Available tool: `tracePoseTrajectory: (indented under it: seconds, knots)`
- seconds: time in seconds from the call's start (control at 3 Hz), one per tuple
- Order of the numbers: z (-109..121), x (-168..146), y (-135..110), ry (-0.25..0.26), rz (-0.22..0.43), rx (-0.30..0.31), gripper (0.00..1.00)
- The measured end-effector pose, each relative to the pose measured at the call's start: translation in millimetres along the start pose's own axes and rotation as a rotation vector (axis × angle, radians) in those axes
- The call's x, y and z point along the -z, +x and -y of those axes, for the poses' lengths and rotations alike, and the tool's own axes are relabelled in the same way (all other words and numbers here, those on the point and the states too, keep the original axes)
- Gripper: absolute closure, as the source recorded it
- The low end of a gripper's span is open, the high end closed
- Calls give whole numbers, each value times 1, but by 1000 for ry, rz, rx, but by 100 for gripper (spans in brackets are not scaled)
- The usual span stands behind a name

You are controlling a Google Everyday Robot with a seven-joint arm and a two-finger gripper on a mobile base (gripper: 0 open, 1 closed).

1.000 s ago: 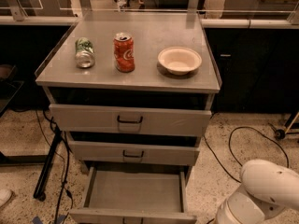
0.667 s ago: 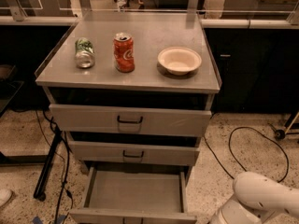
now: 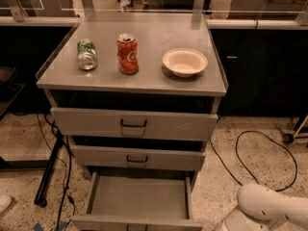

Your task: Close bottom drawer

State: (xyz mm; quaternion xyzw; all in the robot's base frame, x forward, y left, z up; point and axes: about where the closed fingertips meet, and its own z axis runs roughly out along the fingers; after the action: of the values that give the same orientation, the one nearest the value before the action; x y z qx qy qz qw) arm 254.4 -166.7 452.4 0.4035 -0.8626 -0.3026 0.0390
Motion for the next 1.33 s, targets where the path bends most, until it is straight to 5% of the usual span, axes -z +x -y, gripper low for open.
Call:
tracePoseTrajectory:
  seconds: [0.33, 0.67, 1.0, 1.33]
  knots:
    - [2, -10, 5, -27, 2, -13, 100]
    - [25, -49, 28, -54, 13, -94, 100]
    - [57, -118, 52, -131, -1, -207, 100]
    - [47, -130, 56, -163, -9, -210, 100]
